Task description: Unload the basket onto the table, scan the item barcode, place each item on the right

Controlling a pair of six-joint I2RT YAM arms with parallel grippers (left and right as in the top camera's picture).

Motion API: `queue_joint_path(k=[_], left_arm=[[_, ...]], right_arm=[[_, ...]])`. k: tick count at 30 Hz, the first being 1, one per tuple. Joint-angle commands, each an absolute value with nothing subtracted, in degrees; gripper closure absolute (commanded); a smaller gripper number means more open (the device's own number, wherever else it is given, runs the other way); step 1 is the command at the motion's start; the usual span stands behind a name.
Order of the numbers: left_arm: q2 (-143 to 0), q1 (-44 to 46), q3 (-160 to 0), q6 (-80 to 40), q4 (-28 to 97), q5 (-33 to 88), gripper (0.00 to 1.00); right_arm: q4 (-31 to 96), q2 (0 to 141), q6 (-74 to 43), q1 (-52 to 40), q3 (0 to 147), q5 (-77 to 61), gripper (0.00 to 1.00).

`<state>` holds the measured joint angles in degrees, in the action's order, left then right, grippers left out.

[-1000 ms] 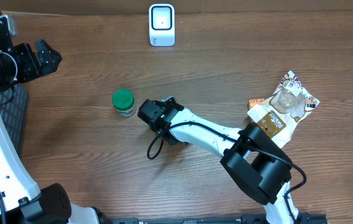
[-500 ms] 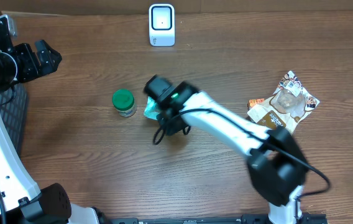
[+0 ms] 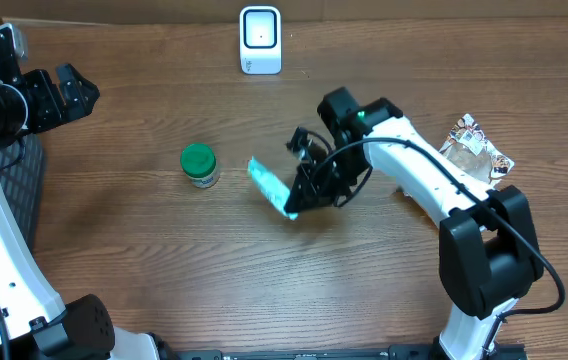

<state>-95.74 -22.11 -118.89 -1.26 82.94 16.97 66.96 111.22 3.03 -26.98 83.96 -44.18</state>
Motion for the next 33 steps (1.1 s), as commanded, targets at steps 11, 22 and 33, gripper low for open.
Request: queue_joint_path(k=[11,22,33], left_arm=[[-95.35,-21.96,-119.72,-0.19,82.87,17.41,0.00],[-95.35,-21.96,-119.72,-0.19,82.87,17.41,0.00],[-95.35,-21.96,-119.72,-0.16,82.87,17.41,0.00]], right_arm=[[57.67,113.54,2.48,-31.83,76.88,-46.54,0.96],[54.94,117.78,-3.01,-31.68,76.93,-37.58,0.96],[52.21,117.78,-6.04,-23.92,76.95,-30.17,0.39]])
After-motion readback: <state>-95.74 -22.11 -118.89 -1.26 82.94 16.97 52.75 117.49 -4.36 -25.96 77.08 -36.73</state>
